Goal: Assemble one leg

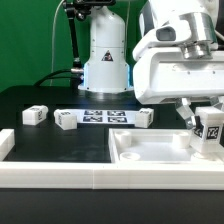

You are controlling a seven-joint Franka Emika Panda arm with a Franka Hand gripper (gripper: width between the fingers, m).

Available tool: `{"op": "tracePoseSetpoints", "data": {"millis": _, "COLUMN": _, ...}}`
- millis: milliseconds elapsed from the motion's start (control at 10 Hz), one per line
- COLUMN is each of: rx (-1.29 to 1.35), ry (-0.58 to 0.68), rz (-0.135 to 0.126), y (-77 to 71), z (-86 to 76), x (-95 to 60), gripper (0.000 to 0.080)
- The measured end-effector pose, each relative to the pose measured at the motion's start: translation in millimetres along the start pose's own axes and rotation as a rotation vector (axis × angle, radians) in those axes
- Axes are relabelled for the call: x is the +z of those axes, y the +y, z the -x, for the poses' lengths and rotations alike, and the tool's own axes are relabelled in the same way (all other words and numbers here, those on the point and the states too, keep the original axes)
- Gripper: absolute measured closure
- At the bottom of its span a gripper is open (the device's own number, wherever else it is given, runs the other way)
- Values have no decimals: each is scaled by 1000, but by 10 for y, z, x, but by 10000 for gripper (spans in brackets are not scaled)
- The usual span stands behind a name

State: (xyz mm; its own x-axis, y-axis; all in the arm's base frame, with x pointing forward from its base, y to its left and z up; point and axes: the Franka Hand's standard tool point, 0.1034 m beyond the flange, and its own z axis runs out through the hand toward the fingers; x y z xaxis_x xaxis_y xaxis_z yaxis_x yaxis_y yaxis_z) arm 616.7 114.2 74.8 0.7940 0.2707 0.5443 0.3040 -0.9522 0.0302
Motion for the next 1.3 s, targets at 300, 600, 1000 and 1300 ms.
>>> {"op": "tracePoseSetpoints", "data": {"millis": 300, "rx": 3, "ry": 16, "rz": 10, "y": 25, "z": 33, "x": 25, "gripper": 508}}
{"op": "tracePoseSetpoints", "data": {"millis": 600, "rx": 3, "ry": 18, "rz": 10, "y": 24, "z": 36, "x": 27, "gripper": 399}}
{"op": "tracePoseSetpoints", "data": {"millis": 1000, "rx": 3, "ry": 18, "rz": 10, "y": 24, "z": 36, "x": 27, "gripper": 157}}
{"op": "tracePoseSetpoints", "data": {"millis": 1300, "rx": 1, "ry": 2, "rz": 3, "y": 28, "z": -19, "x": -24, "gripper": 150}}
